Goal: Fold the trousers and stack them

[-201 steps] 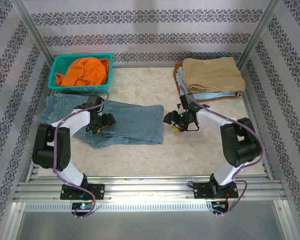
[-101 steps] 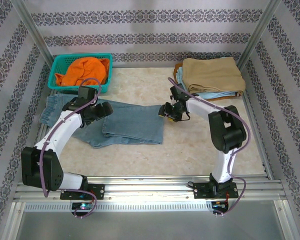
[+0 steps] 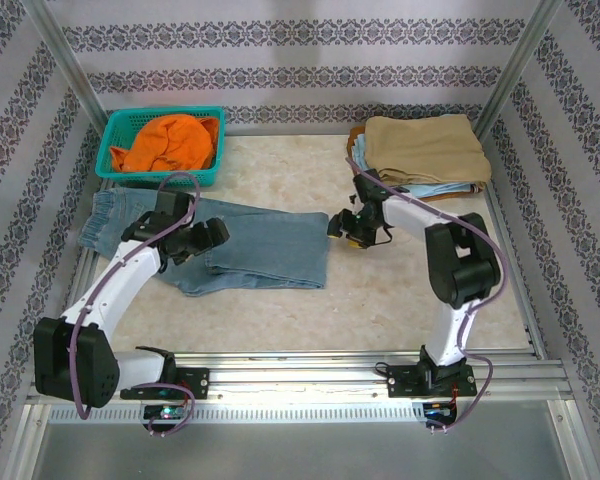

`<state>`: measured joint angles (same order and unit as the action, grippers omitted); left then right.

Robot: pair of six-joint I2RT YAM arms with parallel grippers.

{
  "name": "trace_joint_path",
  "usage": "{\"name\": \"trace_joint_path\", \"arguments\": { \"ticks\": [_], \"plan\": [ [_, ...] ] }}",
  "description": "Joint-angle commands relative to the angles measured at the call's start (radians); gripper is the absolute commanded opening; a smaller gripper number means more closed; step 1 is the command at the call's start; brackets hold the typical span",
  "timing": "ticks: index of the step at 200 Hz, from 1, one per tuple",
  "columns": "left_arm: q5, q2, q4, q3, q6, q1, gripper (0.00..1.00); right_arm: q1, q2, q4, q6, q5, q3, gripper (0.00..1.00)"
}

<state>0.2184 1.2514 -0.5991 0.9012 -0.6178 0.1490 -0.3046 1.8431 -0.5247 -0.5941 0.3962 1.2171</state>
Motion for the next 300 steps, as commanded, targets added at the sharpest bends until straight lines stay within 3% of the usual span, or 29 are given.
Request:
{"name": "trace_joint_path", "arguments": {
  "ticks": [1,37,75,123,194,206,217,263,300],
  "plan": [
    [0.047,-0.031,0.076,-0.077,-0.031,0.007,0.91,-0.012,-0.112,0.014,0.016,0.089,-0.067,0.62],
    [0.037,-0.070,0.121,-0.146,-0.049,0.006,0.93,-0.036,-0.166,0.090,-0.016,0.126,-0.167,0.70],
    [0.043,-0.102,0.128,-0.188,-0.059,0.006,0.93,-0.108,-0.076,0.140,-0.042,0.144,-0.145,0.68],
    [0.045,-0.173,0.073,-0.186,-0.044,0.001,0.94,-0.110,0.035,0.173,-0.076,0.163,-0.134,0.61],
    [0.045,-0.184,0.061,-0.170,-0.023,-0.014,0.96,-0.169,0.049,0.318,-0.158,0.264,-0.166,0.28],
    [0.042,-0.184,0.064,-0.165,-0.023,-0.019,0.96,-0.171,0.052,0.300,-0.156,0.251,-0.159,0.12],
    [0.045,-0.186,0.067,-0.162,-0.026,-0.027,0.96,-0.153,0.032,0.293,-0.162,0.234,-0.170,0.00],
    [0.032,-0.175,0.066,-0.112,-0.013,-0.043,0.96,0.022,-0.179,0.129,-0.068,0.172,-0.288,0.00],
    [0.045,-0.113,0.112,-0.066,-0.032,-0.042,0.96,0.241,-0.322,-0.094,0.073,0.089,-0.375,0.00]
  ]
}}
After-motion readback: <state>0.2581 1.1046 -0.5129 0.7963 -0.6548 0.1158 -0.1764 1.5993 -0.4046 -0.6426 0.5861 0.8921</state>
